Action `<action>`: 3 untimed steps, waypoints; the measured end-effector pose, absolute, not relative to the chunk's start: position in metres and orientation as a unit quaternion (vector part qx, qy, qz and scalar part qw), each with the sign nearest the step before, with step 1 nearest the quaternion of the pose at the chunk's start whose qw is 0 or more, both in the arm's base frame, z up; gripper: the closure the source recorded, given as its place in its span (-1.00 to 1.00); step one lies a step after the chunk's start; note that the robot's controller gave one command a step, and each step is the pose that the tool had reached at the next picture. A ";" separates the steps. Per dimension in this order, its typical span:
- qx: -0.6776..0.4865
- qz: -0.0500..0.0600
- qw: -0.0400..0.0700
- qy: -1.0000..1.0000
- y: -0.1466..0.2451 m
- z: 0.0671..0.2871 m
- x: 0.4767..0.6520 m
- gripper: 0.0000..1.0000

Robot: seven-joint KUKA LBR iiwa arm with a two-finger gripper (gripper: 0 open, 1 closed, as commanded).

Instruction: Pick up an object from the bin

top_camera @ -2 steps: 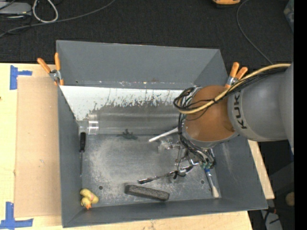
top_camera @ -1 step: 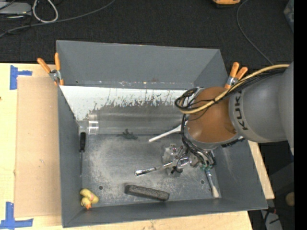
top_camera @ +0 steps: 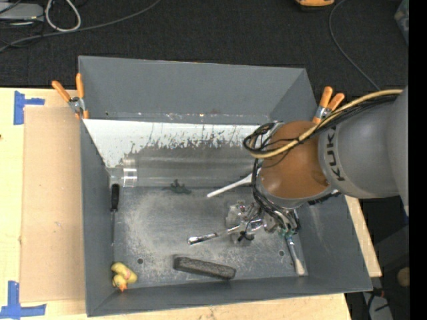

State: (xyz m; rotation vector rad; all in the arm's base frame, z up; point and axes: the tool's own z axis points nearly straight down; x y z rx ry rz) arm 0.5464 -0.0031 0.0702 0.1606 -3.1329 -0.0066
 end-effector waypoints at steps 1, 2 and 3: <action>0.051 -0.002 0.004 -0.999 -0.003 0.080 0.545 1.00; 0.051 -0.002 0.002 -0.999 -0.003 0.091 0.546 1.00; 0.050 -0.003 0.008 -0.999 -0.003 0.113 0.543 1.00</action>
Offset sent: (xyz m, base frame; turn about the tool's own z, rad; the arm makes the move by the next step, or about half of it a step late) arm -0.0011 0.0001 0.0249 0.0004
